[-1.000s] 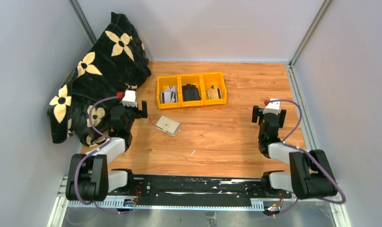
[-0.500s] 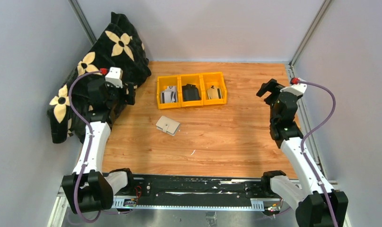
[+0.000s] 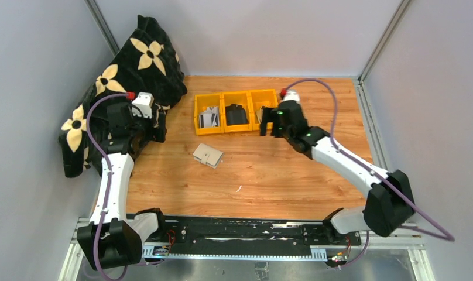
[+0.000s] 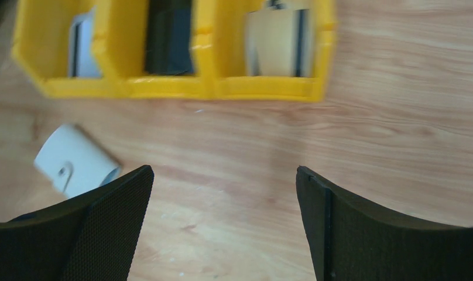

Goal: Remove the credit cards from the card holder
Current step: Pick up the card holder from the center of the board.

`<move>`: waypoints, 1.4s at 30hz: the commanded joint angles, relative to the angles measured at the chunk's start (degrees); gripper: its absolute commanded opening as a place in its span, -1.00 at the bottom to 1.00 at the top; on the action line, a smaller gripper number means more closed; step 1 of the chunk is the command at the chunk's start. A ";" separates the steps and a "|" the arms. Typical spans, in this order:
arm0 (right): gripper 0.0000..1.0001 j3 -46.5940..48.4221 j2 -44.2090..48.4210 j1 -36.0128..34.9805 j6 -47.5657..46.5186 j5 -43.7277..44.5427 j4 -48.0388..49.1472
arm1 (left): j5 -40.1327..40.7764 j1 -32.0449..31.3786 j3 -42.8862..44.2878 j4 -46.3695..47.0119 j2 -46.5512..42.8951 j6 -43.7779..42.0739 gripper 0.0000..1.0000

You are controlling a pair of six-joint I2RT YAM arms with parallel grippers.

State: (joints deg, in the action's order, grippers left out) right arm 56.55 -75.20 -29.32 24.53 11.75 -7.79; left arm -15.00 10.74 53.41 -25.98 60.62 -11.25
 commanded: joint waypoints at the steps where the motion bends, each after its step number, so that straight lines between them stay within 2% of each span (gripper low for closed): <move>1: 0.90 6.71 -7.85 -10.48 -2.87 1.07 -4.35 | -0.18 0.24 -0.41 -4.29 -1.27 -2.31 1.00; 6: 0.90 15.65 -19.89 -19.41 -7.40 -2.73 -3.88 | -3.21 0.24 -1.47 -5.93 -1.16 -2.61 1.00; 9: 0.89 20.59 -26.30 -22.13 -9.83 -5.86 -4.87 | -4.09 0.24 -1.76 -6.72 -1.28 -3.27 1.00; 15: 0.90 29.40 -37.19 -24.73 -12.73 -12.93 -6.72 | -6.66 0.18 -0.91 -9.21 -1.38 -4.88 1.00; 19: 0.90 33.17 -42.68 -25.34 -14.64 -12.88 -7.84 | -8.85 0.24 0.07 -11.79 -1.80 -6.32 1.00; 25: 0.91 34.69 -46.53 -25.26 -18.86 -11.91 -7.84 | -10.85 0.24 0.62 -14.05 -2.33 -8.44 1.00; 37: 0.91 34.07 -49.52 -25.42 -21.84 -20.26 -7.09 | -12.08 0.24 2.92 -16.33 -1.58 -8.57 1.00; 42: 0.91 31.54 -48.46 -26.19 -21.95 -18.41 -5.06 | -12.02 0.24 3.76 -16.54 -1.06 -8.27 1.00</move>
State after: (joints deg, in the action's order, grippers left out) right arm 90.08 -122.76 -54.19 3.42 -6.48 -12.60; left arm -25.96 10.74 55.18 -41.12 59.37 -19.14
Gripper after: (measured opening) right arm 0.952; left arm 0.997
